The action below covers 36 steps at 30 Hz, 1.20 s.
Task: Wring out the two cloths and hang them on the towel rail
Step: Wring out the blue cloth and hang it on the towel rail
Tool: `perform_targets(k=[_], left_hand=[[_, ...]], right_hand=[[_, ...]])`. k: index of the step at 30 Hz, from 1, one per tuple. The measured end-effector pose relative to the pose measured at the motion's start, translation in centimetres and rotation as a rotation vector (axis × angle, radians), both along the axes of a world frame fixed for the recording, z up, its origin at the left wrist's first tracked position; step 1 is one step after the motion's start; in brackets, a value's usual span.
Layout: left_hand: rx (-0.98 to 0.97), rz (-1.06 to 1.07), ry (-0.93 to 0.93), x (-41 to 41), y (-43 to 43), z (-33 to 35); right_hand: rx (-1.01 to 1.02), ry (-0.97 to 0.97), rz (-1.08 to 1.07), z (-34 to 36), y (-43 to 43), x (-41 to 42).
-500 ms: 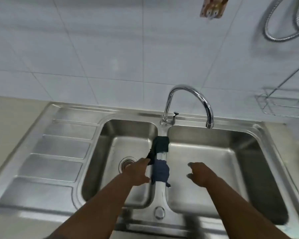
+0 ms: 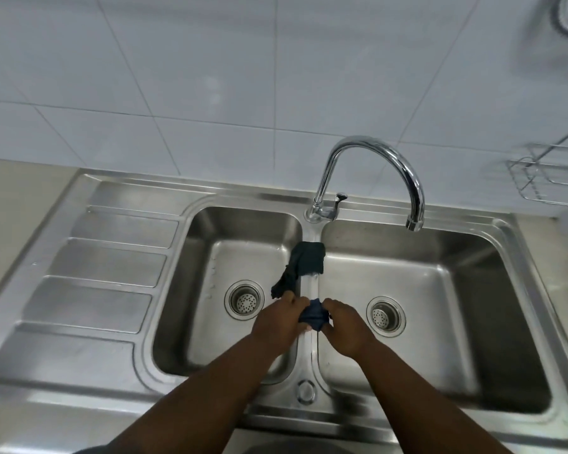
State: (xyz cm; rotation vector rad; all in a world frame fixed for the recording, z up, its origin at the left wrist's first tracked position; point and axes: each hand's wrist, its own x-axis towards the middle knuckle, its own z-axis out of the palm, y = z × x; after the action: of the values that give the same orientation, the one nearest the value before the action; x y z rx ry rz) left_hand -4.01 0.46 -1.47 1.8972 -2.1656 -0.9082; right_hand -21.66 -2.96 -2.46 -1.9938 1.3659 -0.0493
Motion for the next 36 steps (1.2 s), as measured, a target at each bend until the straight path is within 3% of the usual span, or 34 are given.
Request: perform_targets(k=[10,16,24,29,36], left_hand=[[-0.095,0.112,0.270,5.1,-2.2,7.4],[-0.206,0.143,0.328,8.4,-2.0,13.4],[-0.139,0.329,0.674,11.8,-0.7,16.7],[-0.129,0.426,0.819,13.0,0.4,17.3],[-0.086,0.760,1.133,15.6,1.7,15.4]], right_hand=[[-0.066,-0.170,0.017,10.2,-3.0,2.5],[-0.039,-0.314,0.015,14.4,-3.3,5.5],[0.141,-0.480,0.034,15.5,-1.6,10.1],[0.148,-0.465,0.071,14.7,-1.1,12.5],[0.140,-0.553,-0.087,15.2,-2.1,14.5]])
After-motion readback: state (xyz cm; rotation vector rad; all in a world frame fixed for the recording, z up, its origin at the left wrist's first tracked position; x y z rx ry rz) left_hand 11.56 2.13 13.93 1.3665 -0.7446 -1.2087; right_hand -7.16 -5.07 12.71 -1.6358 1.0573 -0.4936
